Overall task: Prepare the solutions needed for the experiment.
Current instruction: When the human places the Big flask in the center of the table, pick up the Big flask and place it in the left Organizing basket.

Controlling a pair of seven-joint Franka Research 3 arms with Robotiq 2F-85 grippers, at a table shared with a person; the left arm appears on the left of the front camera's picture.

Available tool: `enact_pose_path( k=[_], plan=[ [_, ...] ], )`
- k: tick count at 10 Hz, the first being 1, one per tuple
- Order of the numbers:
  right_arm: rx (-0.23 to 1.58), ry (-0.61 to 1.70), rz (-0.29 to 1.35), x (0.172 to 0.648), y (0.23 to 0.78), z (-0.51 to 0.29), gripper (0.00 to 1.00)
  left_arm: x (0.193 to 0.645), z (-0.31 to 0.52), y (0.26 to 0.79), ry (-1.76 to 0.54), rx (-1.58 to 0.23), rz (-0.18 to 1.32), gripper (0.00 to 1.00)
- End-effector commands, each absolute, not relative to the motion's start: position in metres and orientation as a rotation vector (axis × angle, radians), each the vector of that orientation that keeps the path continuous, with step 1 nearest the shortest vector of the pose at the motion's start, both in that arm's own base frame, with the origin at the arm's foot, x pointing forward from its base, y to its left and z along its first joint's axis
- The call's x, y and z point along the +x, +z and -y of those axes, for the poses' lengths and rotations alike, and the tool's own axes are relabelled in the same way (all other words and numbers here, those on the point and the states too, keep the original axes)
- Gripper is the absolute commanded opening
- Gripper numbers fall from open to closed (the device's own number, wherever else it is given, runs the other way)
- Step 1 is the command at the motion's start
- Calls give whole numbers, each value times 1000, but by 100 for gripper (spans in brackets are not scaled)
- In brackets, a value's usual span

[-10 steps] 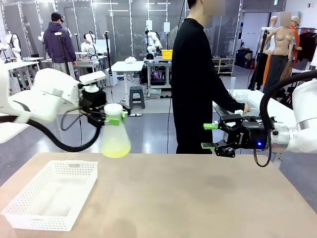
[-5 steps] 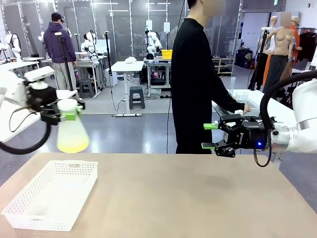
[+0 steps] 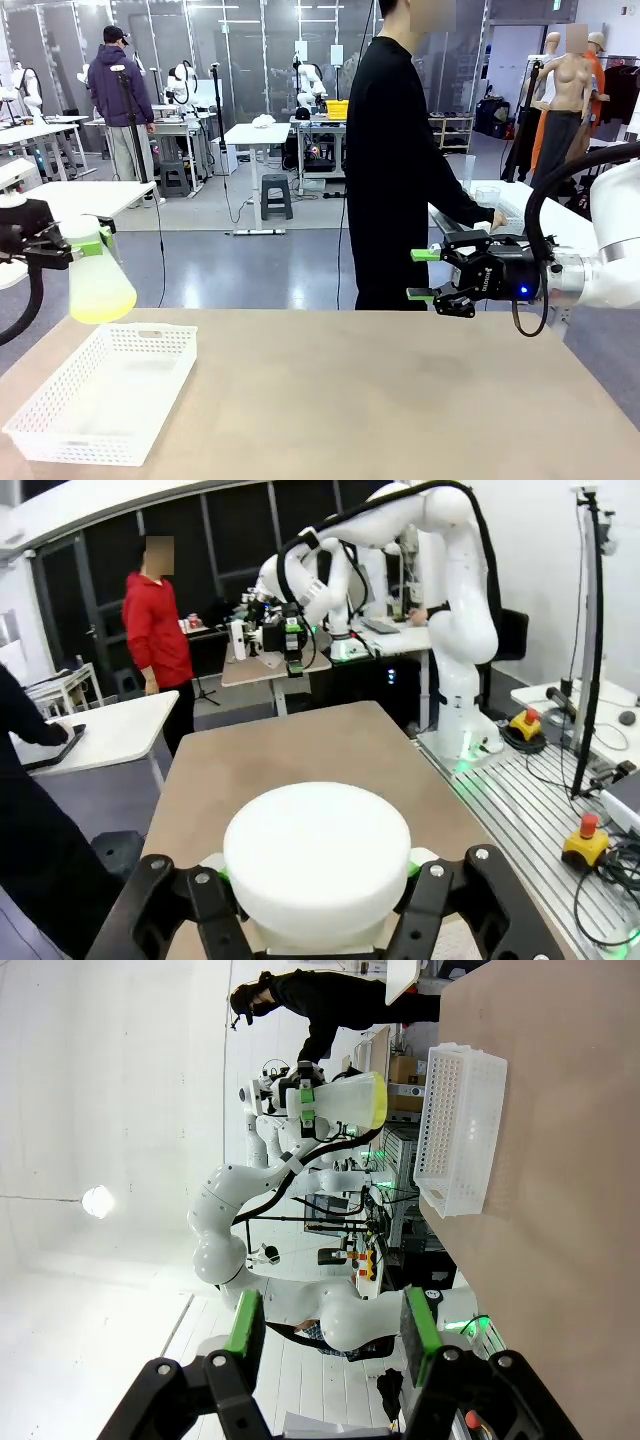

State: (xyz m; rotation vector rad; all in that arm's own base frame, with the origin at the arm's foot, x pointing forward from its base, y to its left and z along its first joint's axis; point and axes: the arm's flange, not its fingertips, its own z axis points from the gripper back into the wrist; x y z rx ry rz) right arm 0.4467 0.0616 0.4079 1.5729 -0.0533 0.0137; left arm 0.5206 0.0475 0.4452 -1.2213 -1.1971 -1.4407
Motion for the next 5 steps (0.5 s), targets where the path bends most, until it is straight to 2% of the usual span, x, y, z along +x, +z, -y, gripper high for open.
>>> enact_pose_path(
  k=[1, 5],
  plan=[
    [1575, 22, 59, 447, 409, -62, 70, 517, -49, 431, -1375, -1262, 1245, 0],
    [1575, 22, 59, 447, 409, -62, 70, 517, -60, 388, -1293, -1306, 1237, 0]
  ],
)
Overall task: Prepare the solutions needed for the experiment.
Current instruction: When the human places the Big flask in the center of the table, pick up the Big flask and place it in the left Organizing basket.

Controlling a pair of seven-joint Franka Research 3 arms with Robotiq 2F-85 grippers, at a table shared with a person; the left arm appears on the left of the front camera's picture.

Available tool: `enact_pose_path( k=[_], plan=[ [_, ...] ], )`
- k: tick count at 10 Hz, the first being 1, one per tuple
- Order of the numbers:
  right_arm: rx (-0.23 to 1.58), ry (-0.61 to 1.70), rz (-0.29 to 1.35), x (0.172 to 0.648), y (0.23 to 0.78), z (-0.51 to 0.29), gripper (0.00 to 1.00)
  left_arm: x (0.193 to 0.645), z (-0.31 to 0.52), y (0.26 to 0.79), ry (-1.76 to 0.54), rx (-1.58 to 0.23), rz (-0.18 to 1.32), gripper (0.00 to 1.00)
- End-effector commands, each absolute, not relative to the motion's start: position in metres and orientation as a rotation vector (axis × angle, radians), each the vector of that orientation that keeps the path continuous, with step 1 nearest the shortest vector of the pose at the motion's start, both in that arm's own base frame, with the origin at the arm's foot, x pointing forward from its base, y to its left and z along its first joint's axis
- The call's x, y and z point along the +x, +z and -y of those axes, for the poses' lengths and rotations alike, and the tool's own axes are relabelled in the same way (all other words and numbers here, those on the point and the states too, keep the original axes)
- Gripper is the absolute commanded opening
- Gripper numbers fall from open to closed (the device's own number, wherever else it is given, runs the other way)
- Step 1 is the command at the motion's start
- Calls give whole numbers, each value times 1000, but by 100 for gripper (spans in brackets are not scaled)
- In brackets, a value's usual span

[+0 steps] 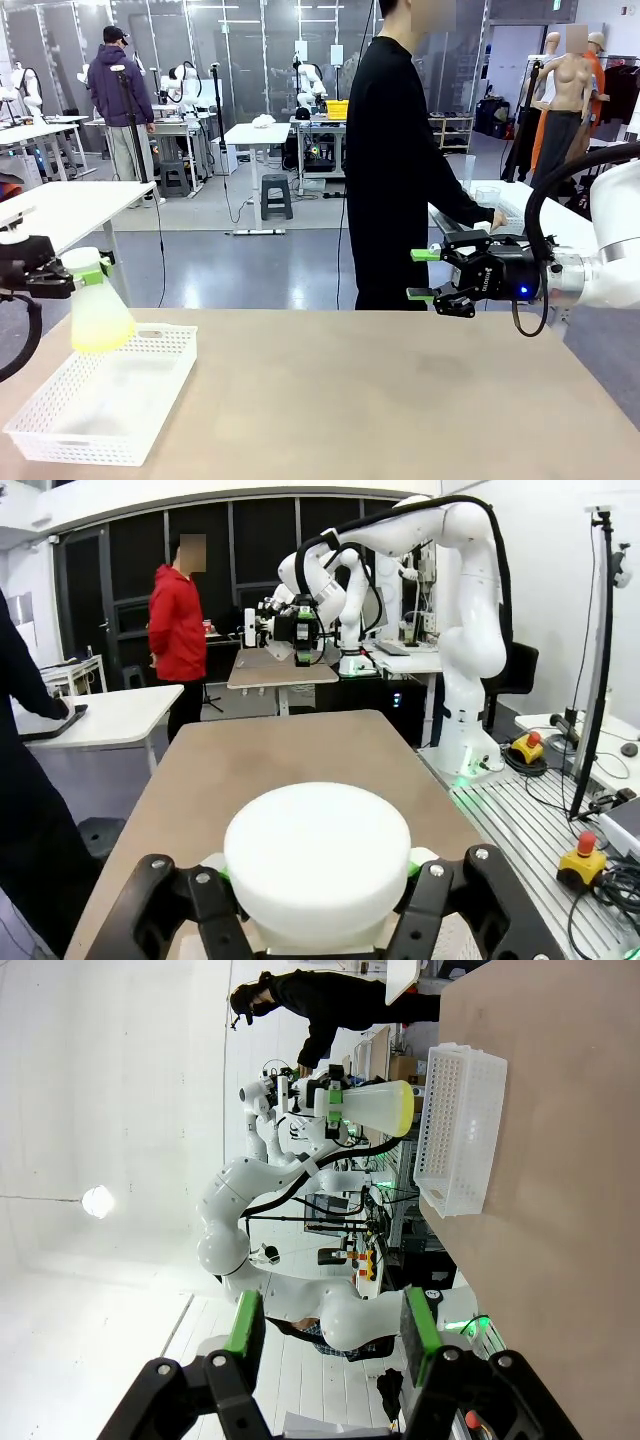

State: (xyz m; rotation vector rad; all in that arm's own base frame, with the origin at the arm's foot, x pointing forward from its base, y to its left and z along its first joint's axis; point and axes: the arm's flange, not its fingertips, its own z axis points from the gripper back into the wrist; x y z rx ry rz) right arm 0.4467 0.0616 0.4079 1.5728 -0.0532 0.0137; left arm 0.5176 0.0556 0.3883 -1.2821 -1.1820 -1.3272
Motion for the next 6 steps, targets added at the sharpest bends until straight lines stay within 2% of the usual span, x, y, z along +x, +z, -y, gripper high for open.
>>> enact_pose_path(
  k=[1, 6],
  plan=[
    [1575, 22, 59, 447, 409, -62, 70, 517, -62, 377, -1266, -1323, 1230, 0],
    [1575, 22, 59, 447, 409, -62, 70, 522, -66, 322, -1221, -1360, 1193, 0]
  ],
)
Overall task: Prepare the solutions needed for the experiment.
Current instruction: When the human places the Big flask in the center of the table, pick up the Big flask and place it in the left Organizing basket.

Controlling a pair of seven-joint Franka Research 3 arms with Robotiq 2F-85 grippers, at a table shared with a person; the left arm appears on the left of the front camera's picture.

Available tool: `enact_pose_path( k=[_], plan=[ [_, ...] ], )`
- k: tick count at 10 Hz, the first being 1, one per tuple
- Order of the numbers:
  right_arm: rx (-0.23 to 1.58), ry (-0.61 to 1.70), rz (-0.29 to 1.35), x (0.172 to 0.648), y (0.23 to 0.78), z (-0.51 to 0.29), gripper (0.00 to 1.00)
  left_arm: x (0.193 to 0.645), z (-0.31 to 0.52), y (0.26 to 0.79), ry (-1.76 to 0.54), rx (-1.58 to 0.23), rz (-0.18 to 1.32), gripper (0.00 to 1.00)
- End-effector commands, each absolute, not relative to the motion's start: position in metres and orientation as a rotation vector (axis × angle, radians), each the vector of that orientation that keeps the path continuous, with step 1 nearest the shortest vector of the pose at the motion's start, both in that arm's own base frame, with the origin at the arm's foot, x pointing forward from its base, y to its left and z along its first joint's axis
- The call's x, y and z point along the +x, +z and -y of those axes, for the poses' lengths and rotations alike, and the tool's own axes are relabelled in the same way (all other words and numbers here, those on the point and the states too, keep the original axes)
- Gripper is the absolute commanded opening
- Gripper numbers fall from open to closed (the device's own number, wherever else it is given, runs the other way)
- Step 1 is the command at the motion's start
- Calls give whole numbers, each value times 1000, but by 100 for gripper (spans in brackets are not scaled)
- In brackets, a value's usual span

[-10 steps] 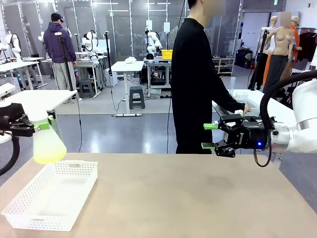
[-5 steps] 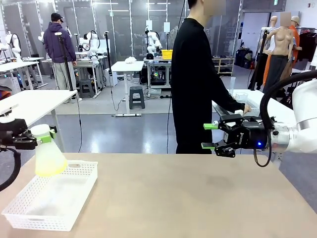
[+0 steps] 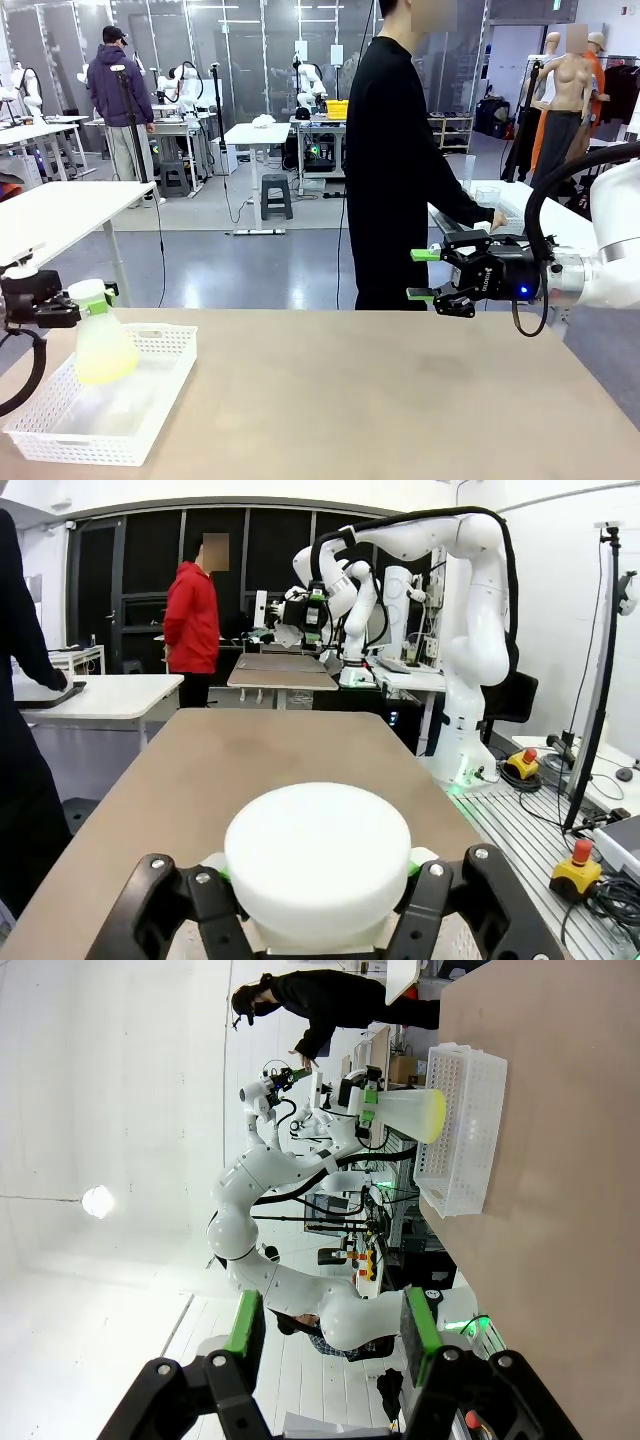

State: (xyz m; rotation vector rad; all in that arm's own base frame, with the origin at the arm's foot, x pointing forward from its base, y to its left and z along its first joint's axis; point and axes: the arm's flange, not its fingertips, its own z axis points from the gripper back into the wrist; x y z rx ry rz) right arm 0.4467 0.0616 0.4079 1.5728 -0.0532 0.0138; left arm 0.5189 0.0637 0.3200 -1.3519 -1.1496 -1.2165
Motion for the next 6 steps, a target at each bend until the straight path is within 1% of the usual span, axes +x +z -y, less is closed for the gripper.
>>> enact_pose_path(
  k=[1, 6],
  plan=[
    [1575, 22, 59, 447, 409, -62, 70, 523, -65, 313, -1232, -1356, 1181, 0],
    [1575, 22, 59, 447, 409, -62, 70, 529, -57, 266, -1285, -1259, 1093, 0]
  ],
)
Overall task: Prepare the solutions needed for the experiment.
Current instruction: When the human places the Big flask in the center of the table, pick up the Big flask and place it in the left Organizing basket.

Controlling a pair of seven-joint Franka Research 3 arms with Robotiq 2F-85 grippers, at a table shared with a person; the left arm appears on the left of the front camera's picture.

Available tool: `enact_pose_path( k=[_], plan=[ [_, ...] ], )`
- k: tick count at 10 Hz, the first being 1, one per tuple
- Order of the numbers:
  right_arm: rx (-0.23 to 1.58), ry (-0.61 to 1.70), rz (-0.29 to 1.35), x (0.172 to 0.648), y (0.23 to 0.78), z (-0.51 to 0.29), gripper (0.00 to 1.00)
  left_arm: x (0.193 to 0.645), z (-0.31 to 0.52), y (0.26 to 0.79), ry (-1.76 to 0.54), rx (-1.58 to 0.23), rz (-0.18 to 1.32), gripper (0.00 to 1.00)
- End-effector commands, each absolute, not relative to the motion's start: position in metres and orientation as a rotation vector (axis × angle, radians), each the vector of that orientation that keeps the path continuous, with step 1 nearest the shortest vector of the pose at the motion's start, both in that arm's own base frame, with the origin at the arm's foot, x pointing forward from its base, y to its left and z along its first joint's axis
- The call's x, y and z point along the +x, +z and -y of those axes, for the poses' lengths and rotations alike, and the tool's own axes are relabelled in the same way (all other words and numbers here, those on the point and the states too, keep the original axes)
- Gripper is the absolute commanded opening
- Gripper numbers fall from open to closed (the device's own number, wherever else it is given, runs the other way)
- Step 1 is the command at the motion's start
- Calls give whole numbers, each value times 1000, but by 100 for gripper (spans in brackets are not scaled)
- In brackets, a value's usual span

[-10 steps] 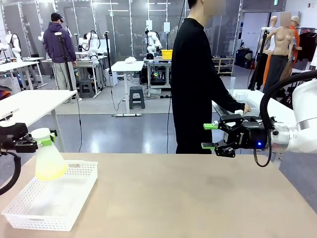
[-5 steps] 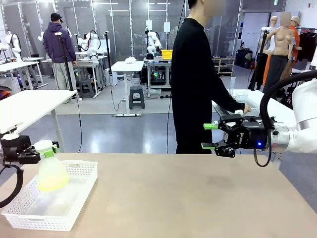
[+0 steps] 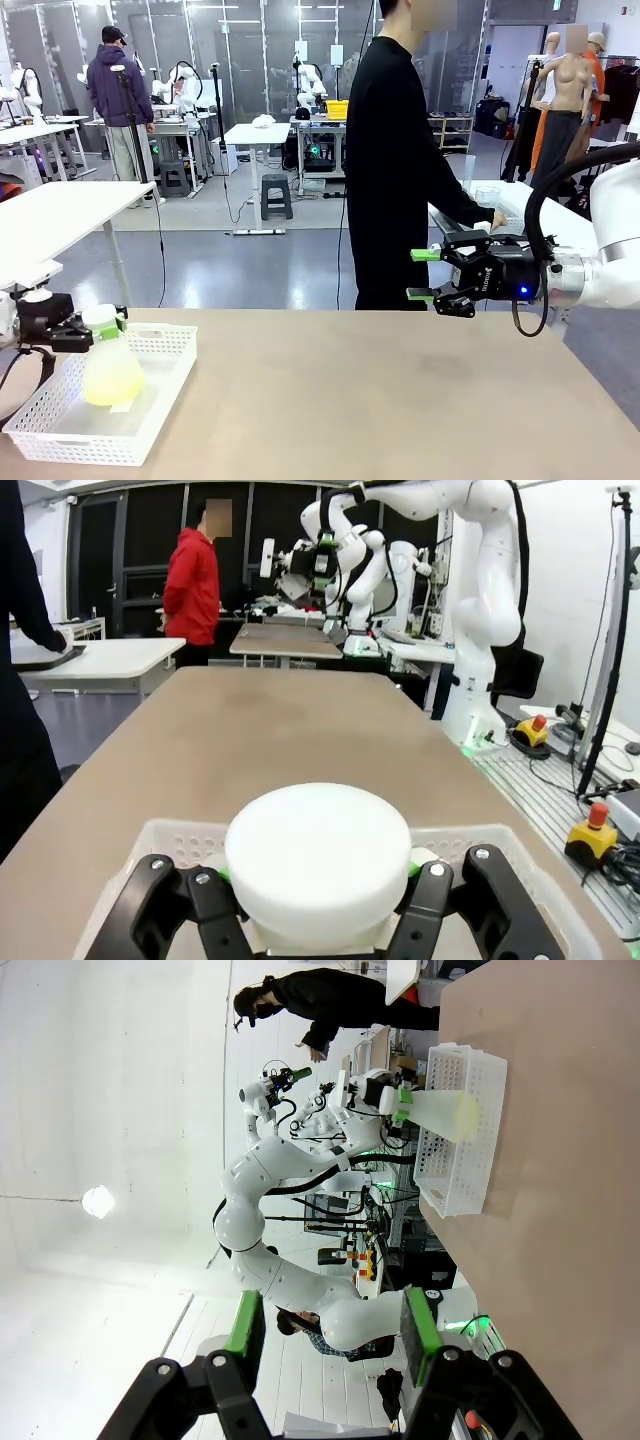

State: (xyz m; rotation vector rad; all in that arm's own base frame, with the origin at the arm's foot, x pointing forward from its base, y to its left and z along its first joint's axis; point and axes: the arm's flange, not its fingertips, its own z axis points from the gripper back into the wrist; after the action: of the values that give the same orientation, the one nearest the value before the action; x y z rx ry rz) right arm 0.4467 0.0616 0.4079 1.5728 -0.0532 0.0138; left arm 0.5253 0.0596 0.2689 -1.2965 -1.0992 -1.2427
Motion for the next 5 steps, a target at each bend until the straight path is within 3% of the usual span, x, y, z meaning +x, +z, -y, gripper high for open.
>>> enact_pose_path(
  k=[1, 5],
  plan=[
    [1575, 22, 59, 447, 409, -62, 70, 529, -54, 259, -1321, -1225, 1089, 0],
    [1575, 22, 59, 447, 409, -62, 70, 529, -59, 243, -1323, -1235, 1121, 0]
  ],
)
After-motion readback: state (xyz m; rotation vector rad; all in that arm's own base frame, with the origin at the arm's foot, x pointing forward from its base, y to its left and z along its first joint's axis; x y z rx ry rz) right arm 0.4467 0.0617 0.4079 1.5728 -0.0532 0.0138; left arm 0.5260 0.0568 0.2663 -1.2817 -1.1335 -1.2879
